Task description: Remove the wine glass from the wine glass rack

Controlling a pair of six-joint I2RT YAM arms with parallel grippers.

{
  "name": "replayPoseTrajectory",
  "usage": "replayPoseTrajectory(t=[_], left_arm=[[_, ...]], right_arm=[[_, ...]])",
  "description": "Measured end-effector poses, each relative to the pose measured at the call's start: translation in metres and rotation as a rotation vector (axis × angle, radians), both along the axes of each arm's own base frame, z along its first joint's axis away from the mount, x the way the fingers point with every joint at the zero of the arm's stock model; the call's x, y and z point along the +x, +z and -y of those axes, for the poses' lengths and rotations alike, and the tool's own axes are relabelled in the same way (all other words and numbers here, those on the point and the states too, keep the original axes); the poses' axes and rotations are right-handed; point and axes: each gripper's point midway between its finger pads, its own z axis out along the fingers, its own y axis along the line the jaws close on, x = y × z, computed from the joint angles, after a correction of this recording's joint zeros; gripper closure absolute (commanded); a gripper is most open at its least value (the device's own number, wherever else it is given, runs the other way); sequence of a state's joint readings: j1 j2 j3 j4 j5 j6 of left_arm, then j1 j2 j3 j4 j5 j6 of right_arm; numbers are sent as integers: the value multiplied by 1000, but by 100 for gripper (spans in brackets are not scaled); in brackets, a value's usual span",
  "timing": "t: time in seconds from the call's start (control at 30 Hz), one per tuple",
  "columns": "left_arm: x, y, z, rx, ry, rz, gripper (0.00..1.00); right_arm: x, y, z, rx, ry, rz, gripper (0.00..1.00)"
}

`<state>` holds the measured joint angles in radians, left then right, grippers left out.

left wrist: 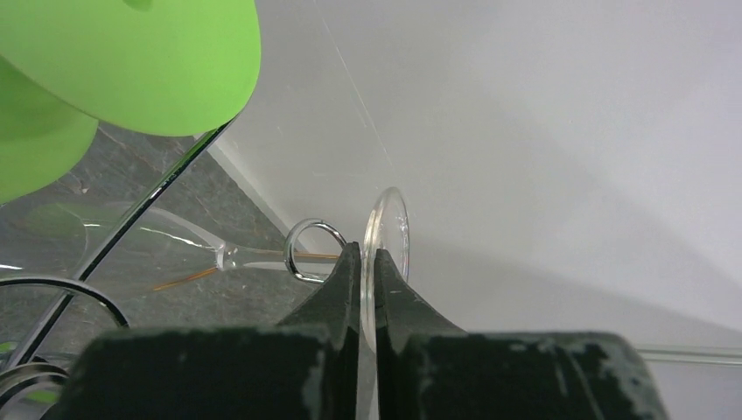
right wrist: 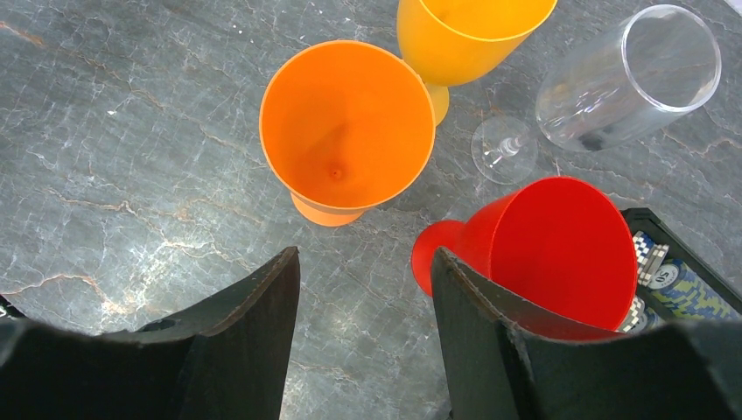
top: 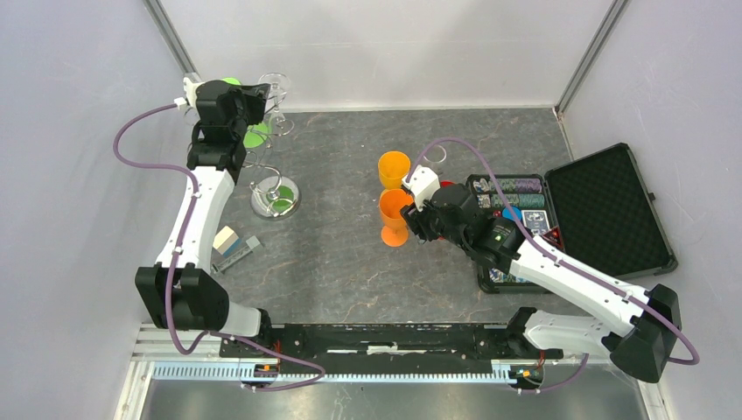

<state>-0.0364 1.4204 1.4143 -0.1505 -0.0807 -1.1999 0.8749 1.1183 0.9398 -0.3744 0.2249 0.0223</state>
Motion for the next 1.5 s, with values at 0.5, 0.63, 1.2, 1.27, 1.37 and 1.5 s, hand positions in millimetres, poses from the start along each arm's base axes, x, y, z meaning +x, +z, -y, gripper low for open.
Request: replayPoseTrajectory(t=[0.5, 0.63, 1.2, 1.27, 1.37, 1.5], left_arm=[[-11, 16, 15, -33, -106, 37, 98], [-29, 34, 6, -9, -61, 66, 98], [-27, 45, -44, 25, 52, 107, 98], [-19, 41, -44, 7, 34, 109, 98], [-9, 39, -41, -24, -1, 122, 98], [-1, 41, -34, -62, -49, 149, 98]], right_arm=[[-1, 0, -1, 9, 1, -7, 38], [-1, 0, -1, 11, 0, -8, 38], [-2, -1, -3, 17, 3, -15, 38], [-2, -1, -3, 17, 3, -15, 38], [-2, -1, -3, 17, 3, -15, 38], [-2, -1, -3, 17, 2, -15, 38]])
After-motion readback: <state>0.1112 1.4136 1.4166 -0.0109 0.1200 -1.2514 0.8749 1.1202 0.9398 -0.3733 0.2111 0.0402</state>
